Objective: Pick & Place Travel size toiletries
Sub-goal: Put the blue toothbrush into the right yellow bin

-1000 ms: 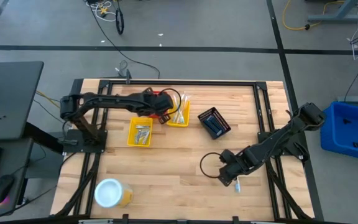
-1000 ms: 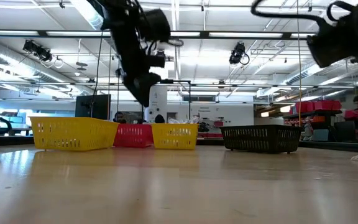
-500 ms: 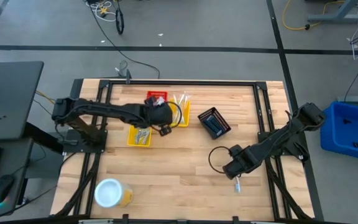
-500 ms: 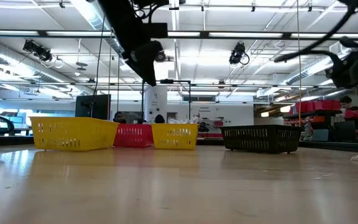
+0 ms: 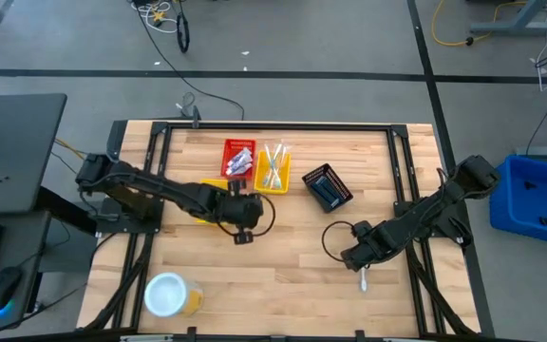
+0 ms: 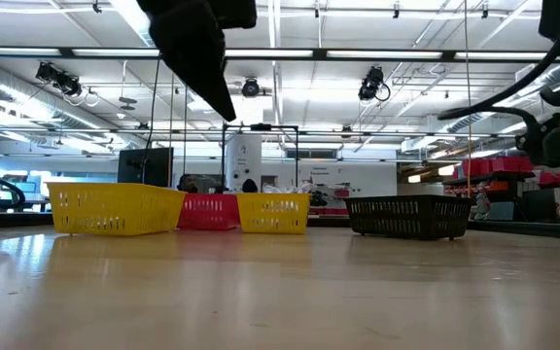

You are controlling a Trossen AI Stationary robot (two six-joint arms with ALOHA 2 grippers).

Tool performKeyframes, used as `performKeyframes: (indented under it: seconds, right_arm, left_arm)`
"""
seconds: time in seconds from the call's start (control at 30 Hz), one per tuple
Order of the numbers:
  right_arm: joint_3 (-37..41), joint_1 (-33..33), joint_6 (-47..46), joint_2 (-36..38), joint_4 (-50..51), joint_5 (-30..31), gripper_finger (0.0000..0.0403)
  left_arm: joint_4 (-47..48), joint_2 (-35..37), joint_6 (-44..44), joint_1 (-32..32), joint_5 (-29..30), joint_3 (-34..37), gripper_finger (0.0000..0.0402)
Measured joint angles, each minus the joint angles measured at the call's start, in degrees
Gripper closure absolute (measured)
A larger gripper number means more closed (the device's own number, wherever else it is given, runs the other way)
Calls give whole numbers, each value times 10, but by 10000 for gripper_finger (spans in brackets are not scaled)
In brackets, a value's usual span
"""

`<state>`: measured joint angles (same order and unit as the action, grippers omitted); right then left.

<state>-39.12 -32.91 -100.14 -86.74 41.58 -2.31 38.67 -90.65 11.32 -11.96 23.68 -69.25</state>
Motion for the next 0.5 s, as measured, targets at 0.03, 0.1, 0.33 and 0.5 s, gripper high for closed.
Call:
performKeyframes:
  seconds: [0.03,0.1,0.33,0.5]
  right_arm:
    - [2,0,0,0,1,-1,236]
    - [3,0,0,0,4,-1,257]
    - [4,0,17,-1,11,-1,338]
    - [-22,-1,51,-5,28,11,366]
  left_arm:
    - [0,0,3,-6,0,0,276]
    - [0,0,14,-16,0,0,276]
    - [0,0,42,-37,0,0,276]
    - [-2,0,49,-42,1,0,276]
